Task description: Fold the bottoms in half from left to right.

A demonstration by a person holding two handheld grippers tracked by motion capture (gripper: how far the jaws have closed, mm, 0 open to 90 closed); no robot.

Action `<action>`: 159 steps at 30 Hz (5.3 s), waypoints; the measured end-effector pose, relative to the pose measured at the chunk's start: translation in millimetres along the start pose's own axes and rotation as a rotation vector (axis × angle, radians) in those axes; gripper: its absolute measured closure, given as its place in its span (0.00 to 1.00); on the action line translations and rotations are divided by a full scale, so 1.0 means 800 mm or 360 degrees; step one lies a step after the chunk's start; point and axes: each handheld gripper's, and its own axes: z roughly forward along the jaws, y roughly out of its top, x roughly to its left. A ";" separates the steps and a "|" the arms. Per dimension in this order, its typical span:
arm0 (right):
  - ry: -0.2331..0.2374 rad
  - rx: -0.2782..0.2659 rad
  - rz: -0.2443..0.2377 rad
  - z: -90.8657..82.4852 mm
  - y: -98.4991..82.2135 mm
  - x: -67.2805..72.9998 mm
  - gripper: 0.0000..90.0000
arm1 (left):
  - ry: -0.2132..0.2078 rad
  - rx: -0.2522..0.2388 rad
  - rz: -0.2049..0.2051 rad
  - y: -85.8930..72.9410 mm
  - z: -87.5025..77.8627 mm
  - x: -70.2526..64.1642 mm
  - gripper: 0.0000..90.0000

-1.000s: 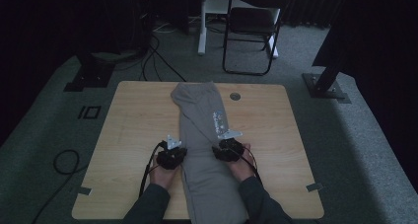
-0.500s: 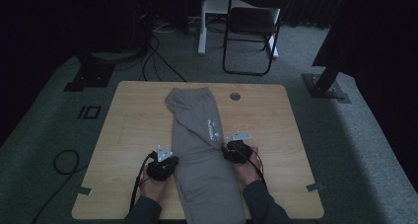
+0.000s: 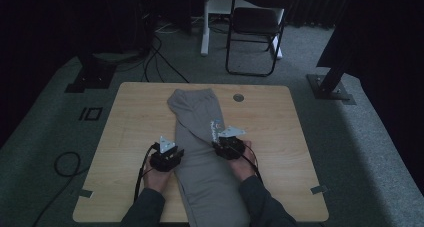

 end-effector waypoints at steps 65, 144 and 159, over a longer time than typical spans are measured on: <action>-0.0055 0.0163 0.0025 -0.011 -0.050 -0.002 0.67 | -0.0015 0.0007 0.0075 -0.021 -0.006 -0.023 0.74; -0.0054 0.0181 0.0141 0.070 0.017 -0.044 0.66 | 0.0080 0.0099 -0.0044 0.044 0.069 0.026 0.71; -0.0018 0.0206 0.0086 0.047 0.000 -0.038 0.66 | 0.0097 0.0097 0.0025 0.021 0.046 0.001 0.74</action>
